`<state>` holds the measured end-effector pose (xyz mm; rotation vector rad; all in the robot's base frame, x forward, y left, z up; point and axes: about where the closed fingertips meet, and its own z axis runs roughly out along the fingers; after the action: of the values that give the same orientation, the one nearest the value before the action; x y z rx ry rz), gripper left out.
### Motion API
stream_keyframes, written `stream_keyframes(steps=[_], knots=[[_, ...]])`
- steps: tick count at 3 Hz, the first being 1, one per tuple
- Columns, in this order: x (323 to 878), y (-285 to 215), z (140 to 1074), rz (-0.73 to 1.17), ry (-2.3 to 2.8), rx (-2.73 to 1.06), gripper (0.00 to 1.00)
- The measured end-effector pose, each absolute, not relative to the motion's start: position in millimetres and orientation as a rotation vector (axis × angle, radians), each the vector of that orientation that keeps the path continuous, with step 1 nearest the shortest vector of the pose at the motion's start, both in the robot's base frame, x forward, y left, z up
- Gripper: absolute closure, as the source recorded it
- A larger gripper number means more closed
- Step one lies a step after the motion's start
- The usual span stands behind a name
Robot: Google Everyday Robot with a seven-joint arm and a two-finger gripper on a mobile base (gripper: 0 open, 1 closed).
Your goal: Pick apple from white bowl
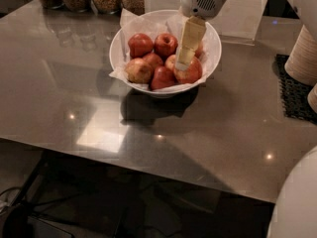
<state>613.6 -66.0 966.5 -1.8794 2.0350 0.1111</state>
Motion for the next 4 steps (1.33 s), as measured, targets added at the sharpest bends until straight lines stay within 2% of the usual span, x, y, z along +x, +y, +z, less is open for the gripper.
stream_keyframes(steps=[4], knots=[[617.6,-62.4,922.0,0.221,2.007,-1.615,0.00]])
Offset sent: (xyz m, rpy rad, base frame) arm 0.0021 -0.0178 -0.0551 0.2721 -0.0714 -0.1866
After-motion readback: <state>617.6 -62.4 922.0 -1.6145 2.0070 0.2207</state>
